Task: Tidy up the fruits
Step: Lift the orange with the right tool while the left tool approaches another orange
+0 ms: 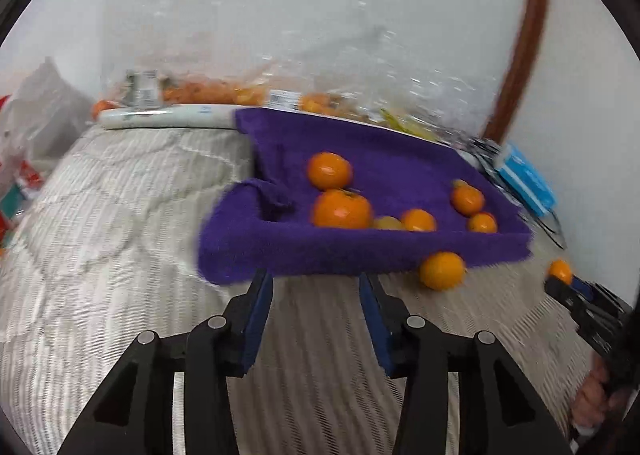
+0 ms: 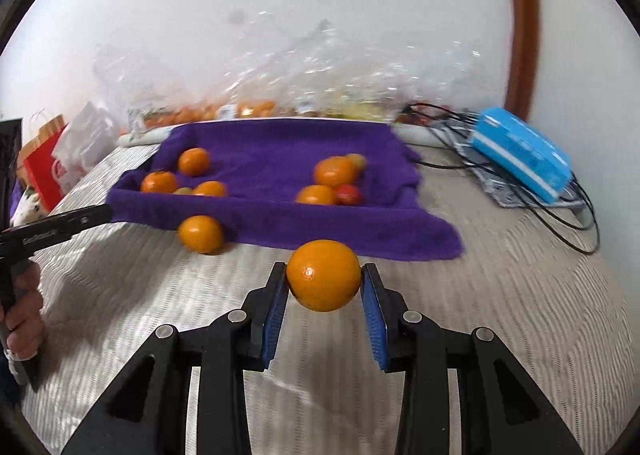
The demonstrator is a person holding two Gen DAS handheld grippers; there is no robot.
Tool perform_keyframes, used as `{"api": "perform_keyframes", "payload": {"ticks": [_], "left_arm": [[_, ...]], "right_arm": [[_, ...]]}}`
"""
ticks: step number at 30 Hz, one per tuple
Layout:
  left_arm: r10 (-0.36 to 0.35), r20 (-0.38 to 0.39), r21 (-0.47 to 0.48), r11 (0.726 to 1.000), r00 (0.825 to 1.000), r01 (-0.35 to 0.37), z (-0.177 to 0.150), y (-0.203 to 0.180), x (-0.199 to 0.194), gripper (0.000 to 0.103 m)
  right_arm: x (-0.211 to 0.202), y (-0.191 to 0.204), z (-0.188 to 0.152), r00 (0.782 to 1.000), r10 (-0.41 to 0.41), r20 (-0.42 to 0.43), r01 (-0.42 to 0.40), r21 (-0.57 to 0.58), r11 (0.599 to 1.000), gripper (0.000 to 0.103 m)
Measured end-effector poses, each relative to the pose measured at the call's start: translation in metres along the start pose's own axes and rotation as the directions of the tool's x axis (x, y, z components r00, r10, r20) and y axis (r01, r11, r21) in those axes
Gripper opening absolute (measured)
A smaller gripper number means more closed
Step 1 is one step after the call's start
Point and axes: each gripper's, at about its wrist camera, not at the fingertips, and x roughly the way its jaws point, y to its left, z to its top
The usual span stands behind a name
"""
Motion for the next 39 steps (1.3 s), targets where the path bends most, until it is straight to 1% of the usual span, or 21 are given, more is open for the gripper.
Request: {"api": "perform_keyframes", "payload": {"ticks": [1,3,5,8,11,14,17,21,27,39], "left_arm": [[-0.011,-0.01,0.011,1.0,1.0,0.011,0.0,-0.005,0.0,0.044],[-0.04,-0.004,0.037,0.999,0.999,0.04,0.0,-0.02,-0.003,0.05],[-0.067,-0.002,0.07,0.995,0.998,0.067,0.001,-0.036,-0.004,0.053],[-0.078,-0.009,0.112,0.991,0.997,0.078,0.006,-0.058,0.001,0.055],[-0.077,-0.024,0.124,0.989,0.997,0.08,0.009,-0.069,0.009,0.055],[-0.066,-0.04,0.102,0.992,0.997,0.07,0.009,-0.071,0.016,0.055],[-0.068,-0.053,0.061,0.996,0.996,0.071,0.008,-0.066,0.022,0.055],[-0.076,-0.058,0.032,0.996,0.995,0.078,0.009,-0.061,0.023,0.055],[-0.079,-0.066,0.024,0.996,0.995,0.081,0.009,-0.062,0.025,0.055],[-0.081,-0.095,0.009,0.997,0.992,0.082,0.008,-0.07,0.036,0.055]], "right_arm": [[0.0,-0.004,-0.001,1.0,-0.004,-0.001,0.004,0.007,1.0,0.037],[0.0,-0.016,-0.001,1.0,0.004,-0.004,-0.004,0.04,0.999,0.037],[-0.001,-0.022,-0.001,1.0,-0.004,0.002,0.004,0.055,0.998,0.037],[-0.001,-0.026,-0.002,1.0,-0.006,0.002,0.006,0.062,0.998,0.037],[-0.003,-0.027,-0.003,1.0,0.008,0.01,-0.009,0.067,0.998,0.037],[-0.004,-0.028,-0.003,1.0,0.022,0.017,-0.023,0.065,0.998,0.037],[-0.006,-0.027,-0.003,0.999,0.03,0.028,-0.032,0.064,0.997,0.037],[-0.007,-0.028,-0.004,0.999,0.042,0.034,-0.044,0.071,0.996,0.037],[-0.006,-0.032,-0.004,0.998,0.056,0.034,-0.059,0.092,0.994,0.037],[-0.009,-0.033,-0.004,0.996,0.07,0.053,-0.075,0.091,0.993,0.037]]}}
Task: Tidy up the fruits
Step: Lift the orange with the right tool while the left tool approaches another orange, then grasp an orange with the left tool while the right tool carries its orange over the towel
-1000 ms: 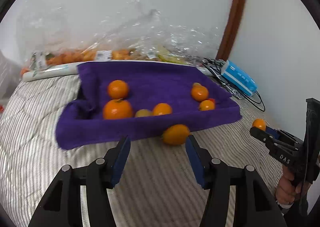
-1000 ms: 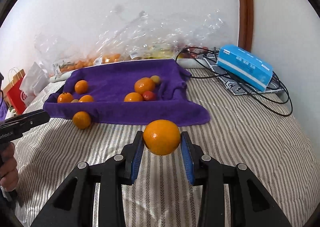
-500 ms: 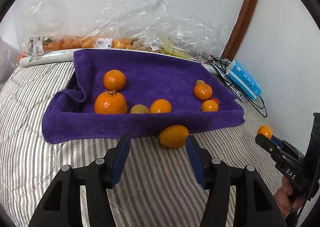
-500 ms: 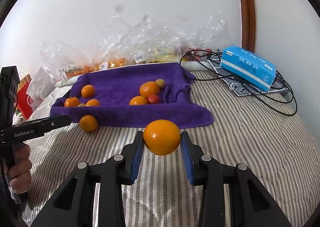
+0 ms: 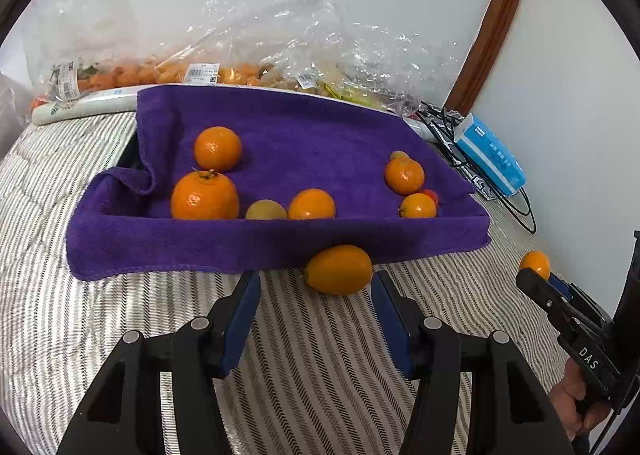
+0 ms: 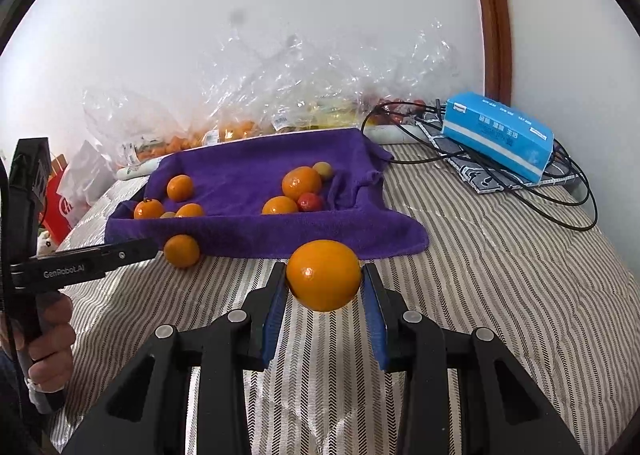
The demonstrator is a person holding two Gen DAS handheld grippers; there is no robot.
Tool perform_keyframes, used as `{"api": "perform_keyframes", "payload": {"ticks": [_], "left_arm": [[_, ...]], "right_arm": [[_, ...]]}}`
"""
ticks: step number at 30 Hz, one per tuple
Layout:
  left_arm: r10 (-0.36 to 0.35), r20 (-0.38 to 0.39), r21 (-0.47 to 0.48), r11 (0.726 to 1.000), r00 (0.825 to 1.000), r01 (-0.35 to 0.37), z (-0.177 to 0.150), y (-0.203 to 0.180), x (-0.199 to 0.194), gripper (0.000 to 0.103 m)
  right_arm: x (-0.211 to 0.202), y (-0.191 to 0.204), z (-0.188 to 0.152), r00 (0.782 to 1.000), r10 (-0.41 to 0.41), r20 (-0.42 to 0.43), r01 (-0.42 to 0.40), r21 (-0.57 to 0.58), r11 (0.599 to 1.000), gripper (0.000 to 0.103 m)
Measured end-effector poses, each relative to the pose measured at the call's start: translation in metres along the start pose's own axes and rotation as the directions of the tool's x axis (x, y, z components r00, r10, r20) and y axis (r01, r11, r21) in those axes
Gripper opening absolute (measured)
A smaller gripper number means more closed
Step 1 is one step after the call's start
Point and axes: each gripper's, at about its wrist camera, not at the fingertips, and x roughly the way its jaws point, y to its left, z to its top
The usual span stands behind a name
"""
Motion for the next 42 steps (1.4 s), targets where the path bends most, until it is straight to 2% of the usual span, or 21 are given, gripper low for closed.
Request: {"api": "perform_keyframes", "payload": {"ticks": [8,15,19,20,22,23,26,36,42], "left_arm": [[0.008,-0.025,0.016,1.0,1.0,-0.007,0.0,-0.012,0.012,0.055],[0.061,-0.073,0.011,0.998,0.995,-0.06,0.001,-0.022,0.033,0.055],[0.102,-0.062,0.021,0.995,0.993,-0.1,0.002,-0.03,0.038,0.055],[0.119,-0.057,0.025,0.993,0.991,-0.118,0.001,-0.031,0.04,0.055],[0.152,-0.047,0.04,0.988,0.987,-0.15,0.0,-0.034,0.041,0.046],[0.154,-0.046,0.046,0.987,0.987,-0.152,0.0,-0.035,0.041,0.045],[0.108,-0.041,0.038,0.994,0.993,-0.106,0.0,-0.033,0.037,0.045],[0.042,0.017,-0.002,0.999,0.999,-0.042,0.005,-0.021,0.004,0.045],[0.043,0.068,-0.016,0.999,0.997,-0.042,0.02,-0.01,-0.025,0.045]], "right_arm": [[-0.001,-0.007,0.0,0.999,0.044,0.007,-0.044,0.038,0.998,0.037],[-0.004,-0.007,0.0,0.998,0.067,0.02,-0.068,0.033,0.997,0.037],[-0.003,-0.006,0.0,0.997,0.077,0.018,-0.077,0.028,0.997,0.037],[-0.003,-0.006,0.0,0.997,0.079,0.016,-0.079,0.026,0.997,0.037],[-0.002,-0.006,0.0,0.996,0.083,0.012,-0.083,0.025,0.996,0.037],[-0.002,-0.006,0.0,0.996,0.084,0.01,-0.084,0.025,0.996,0.037],[-0.002,-0.005,0.0,0.996,0.085,0.009,-0.086,0.025,0.996,0.037],[-0.006,-0.001,0.001,0.996,0.08,0.032,-0.08,0.001,0.997,0.037],[-0.008,0.016,0.019,0.994,0.1,0.038,-0.1,-0.012,0.995,0.037]]}}
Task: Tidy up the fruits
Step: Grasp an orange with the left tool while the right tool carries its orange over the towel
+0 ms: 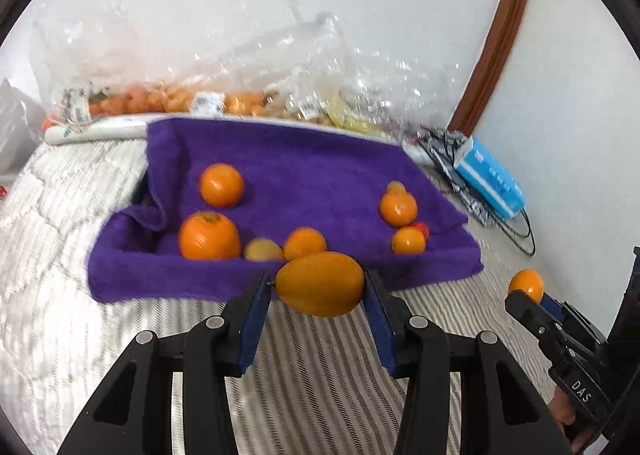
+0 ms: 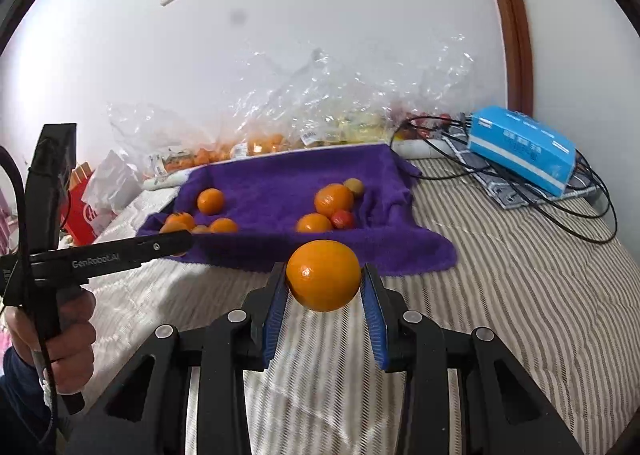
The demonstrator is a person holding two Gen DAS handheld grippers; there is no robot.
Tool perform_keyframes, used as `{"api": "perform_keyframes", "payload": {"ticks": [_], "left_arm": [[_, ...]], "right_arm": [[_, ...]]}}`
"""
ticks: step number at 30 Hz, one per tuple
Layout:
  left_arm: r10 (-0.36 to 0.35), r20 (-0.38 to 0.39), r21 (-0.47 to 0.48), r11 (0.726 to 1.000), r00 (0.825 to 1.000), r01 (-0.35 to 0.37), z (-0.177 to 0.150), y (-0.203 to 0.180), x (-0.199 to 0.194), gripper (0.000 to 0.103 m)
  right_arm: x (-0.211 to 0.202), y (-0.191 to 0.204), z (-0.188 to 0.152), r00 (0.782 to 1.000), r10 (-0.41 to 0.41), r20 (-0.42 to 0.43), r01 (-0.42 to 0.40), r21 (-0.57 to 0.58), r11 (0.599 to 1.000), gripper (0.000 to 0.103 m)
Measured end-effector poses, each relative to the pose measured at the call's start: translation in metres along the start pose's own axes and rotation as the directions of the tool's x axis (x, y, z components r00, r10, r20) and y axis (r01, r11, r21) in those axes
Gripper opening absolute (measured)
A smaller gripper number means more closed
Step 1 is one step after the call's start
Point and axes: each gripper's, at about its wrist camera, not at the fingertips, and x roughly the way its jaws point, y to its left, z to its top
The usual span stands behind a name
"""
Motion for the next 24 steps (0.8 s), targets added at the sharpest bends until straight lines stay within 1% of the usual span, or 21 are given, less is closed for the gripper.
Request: {"api": "perform_keyframes", "payload": {"ticks": [6,12,18,24], "left_arm": [[0.024,0.035,-0.01,1.0,0.999,-0.024,0.023,0.015,-0.017,0.045],[0.041,0.056,-0.028,0.999,0.998,-0.039,0.042,0.028,-0.024,0.045],[0.059,0.074,-0.048,0.997,0.995,-0.056,0.059,0.035,-0.017,0.045],[0.076,0.061,-0.039,0.996,0.995,-0.074,0.075,0.037,0.003,0.045]], "right_arm": [[-0.004,0.02,0.033,1.0,-0.002,0.025,0.002,-0.022,1.0,0.037],[0.005,0.037,0.069,0.999,-0.015,0.033,0.017,-0.06,0.998,0.037],[0.021,0.043,0.095,0.999,-0.003,0.042,0.005,-0.064,0.998,0.037],[0.051,0.046,0.121,0.999,-0.001,0.049,0.005,-0.067,0.998,0.037]]}}
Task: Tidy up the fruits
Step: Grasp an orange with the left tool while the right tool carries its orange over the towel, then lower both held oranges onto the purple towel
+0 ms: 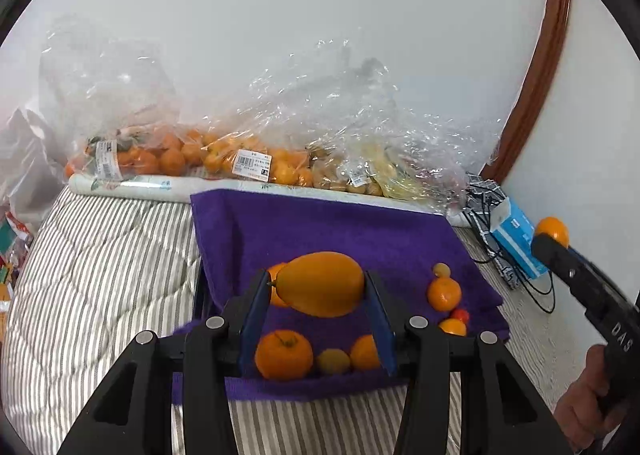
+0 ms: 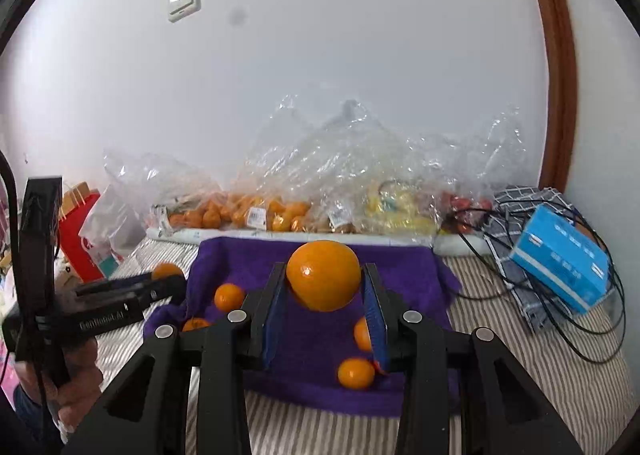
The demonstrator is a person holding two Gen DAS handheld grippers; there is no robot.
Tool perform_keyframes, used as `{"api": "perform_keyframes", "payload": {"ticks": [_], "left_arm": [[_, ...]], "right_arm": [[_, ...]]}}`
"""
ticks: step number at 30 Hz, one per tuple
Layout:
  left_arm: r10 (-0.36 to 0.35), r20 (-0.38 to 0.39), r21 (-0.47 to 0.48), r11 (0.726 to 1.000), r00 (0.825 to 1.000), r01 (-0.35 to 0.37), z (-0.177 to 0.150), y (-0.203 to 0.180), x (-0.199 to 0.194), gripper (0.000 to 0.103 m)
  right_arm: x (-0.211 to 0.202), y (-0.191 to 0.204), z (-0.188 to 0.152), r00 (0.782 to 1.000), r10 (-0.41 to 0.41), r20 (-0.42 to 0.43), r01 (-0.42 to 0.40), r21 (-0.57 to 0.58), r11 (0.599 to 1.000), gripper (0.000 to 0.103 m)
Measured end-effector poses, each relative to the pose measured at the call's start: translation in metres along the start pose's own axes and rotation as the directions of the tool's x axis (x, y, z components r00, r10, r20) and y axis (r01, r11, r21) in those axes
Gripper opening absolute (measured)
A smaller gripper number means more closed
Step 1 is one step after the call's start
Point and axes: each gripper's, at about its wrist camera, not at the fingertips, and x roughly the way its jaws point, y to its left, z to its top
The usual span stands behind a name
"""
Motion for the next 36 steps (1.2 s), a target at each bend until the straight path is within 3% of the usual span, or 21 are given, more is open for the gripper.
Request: {"api": "perform_keyframes", "payload": {"ticks": [5,10,21,36], "left_arm": [[0.008,0.023,-0.008,1.0,1.0,-0.008,0.007,0.005,0.013,0.045],[-0.019,0.011,-0.06,0.998,1.0,0.02,-0.001,0.018,0.034,0.045],[-0.02,-0.015,-0.065,0.998,1.0,0.019,-0.017,0.025,0.062,0.045],[-0.025,-0.019,-0.067,0.997,1.0,0.024,-0.023,0.025,0.07,0.045]], "right_arm": [[0.022,-0.001,0.004,1.0,0.011,0.007,-0.011,0.002,1.0,0.037],[0.054,-0.014,-0.013,0.998,0.035,-0.058,-0.032,0.044,0.998,0.037],[0.08,-0.037,-0.031,0.994,0.003,-0.113,0.006,0.079,0.997,0.037],[0.105,-0.01,-0.054,0.978,0.007,-0.208,-0.011,-0.02,1.0,0.037]]}}
